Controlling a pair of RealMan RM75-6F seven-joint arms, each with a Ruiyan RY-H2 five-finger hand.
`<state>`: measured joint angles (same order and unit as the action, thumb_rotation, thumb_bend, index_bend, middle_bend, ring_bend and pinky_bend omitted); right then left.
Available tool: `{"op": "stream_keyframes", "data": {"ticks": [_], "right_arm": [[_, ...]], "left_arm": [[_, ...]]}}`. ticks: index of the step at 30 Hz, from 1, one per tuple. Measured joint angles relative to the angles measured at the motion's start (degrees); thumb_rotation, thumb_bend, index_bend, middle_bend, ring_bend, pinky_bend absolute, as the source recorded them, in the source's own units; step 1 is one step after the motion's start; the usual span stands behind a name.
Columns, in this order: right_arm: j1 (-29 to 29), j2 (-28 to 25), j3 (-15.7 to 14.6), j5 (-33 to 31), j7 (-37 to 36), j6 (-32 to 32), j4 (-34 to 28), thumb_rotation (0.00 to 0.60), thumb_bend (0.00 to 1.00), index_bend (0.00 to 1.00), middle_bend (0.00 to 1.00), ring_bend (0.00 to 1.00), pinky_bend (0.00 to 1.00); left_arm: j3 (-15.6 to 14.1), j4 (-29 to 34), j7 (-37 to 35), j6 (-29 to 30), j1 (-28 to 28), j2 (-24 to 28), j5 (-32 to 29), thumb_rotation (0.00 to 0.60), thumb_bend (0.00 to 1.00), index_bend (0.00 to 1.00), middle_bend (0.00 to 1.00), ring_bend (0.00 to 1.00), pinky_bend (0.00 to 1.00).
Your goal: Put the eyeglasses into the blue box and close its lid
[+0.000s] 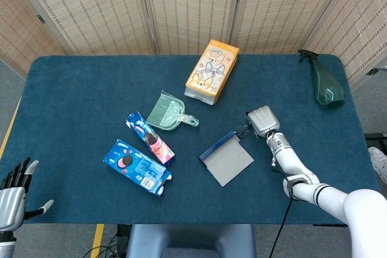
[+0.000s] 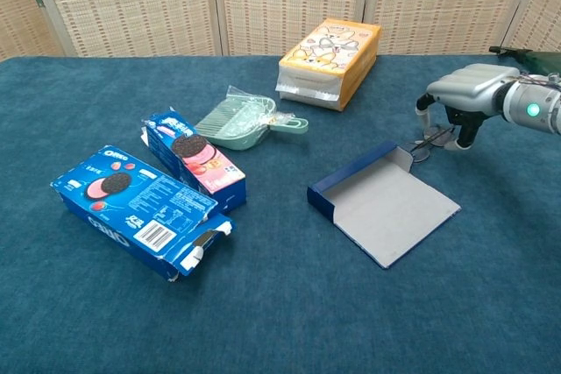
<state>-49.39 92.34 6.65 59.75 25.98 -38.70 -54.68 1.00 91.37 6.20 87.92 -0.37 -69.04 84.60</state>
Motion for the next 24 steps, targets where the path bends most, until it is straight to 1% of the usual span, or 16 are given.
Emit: {"op": "stream_keyframes", "data": {"ticks": [12, 16, 24], "right_arm": [[0.0, 1.6, -0.5, 2.5, -2.5, 0.8, 2.0, 0.6, 0.29, 0.36, 1.0, 1.0, 1.0], [0.6, 0.6, -0.9, 2.9, -2.6, 0.6, 0.7, 0.6, 0.3, 0.4, 1.0, 1.0, 1.0], [2.6, -2.8, -2.1, 3.4, -2.1, -0.7, -3.9, 0.6, 0.31, 0.42, 1.0, 1.0, 1.0]], "left_arm": [[0.0, -0.1, -0.2, 0.3, 0.4, 0.3, -0.2, 0.6, 0.13, 0.0, 0.0, 0.0, 0.16], [0.0, -0.2, -0.4, 0.1, 0.4, 0.3, -0.2, 0.6, 0.13, 0.0, 0.0, 0.0, 0.16], [0.1, -0.7, -0.7, -0.1, 0.4, 0.1, -0.3, 0.6, 0.13, 0.0, 0.0, 0.0, 0.16]]}}
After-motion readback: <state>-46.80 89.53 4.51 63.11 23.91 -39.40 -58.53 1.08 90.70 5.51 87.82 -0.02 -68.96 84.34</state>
